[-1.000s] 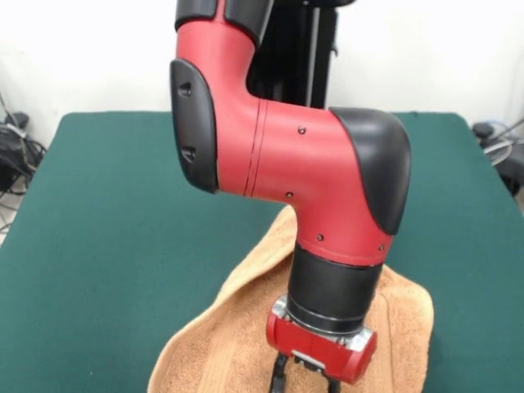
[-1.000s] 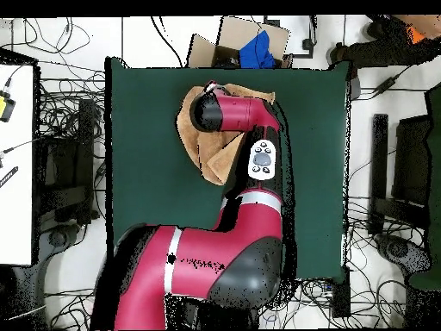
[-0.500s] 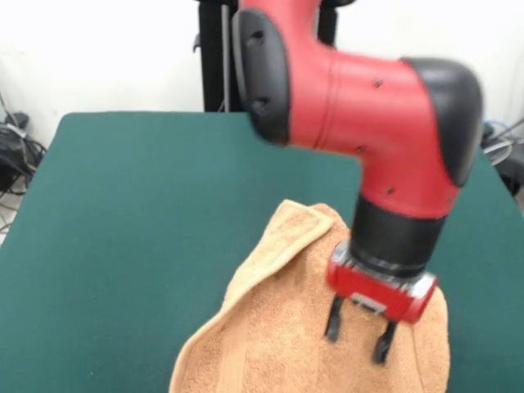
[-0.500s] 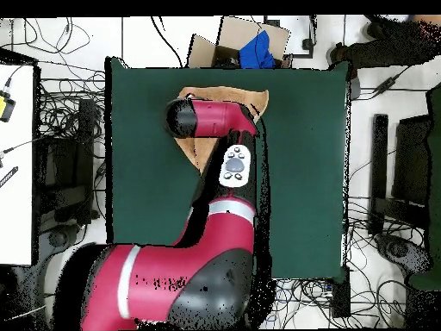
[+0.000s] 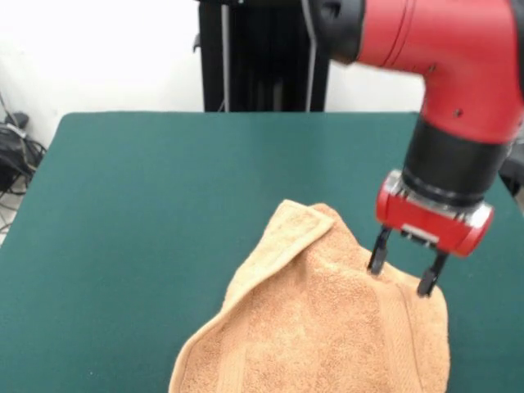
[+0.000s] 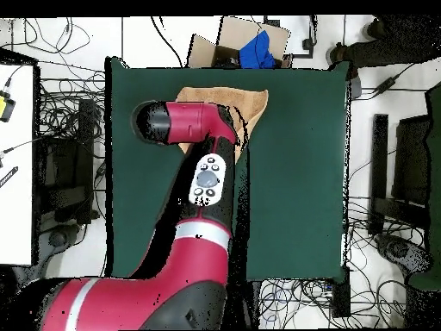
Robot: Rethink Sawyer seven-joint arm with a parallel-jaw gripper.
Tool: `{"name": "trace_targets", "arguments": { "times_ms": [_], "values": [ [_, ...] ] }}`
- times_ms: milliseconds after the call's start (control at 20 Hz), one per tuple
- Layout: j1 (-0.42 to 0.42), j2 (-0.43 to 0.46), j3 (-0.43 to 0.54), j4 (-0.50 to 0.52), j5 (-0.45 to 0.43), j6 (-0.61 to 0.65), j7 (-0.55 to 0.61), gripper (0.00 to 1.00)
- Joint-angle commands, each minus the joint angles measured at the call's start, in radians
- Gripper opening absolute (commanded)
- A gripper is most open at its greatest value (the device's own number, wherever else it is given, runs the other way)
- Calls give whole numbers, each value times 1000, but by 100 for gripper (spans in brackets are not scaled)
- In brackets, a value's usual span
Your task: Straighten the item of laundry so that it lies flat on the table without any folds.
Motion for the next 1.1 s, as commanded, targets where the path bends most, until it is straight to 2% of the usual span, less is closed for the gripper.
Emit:
{"name": "trace_targets", "arguments": {
  "times_ms": [50,350,750,1100],
  "values": [
    [51,-80,-51,176,66,105,305,100],
    [95,-53,-84,180,111,88,357,100],
    [134,-10,-122,184,162,33,368,100],
    [124,17,-107,199,190,-35,334,100]
  ]
}}
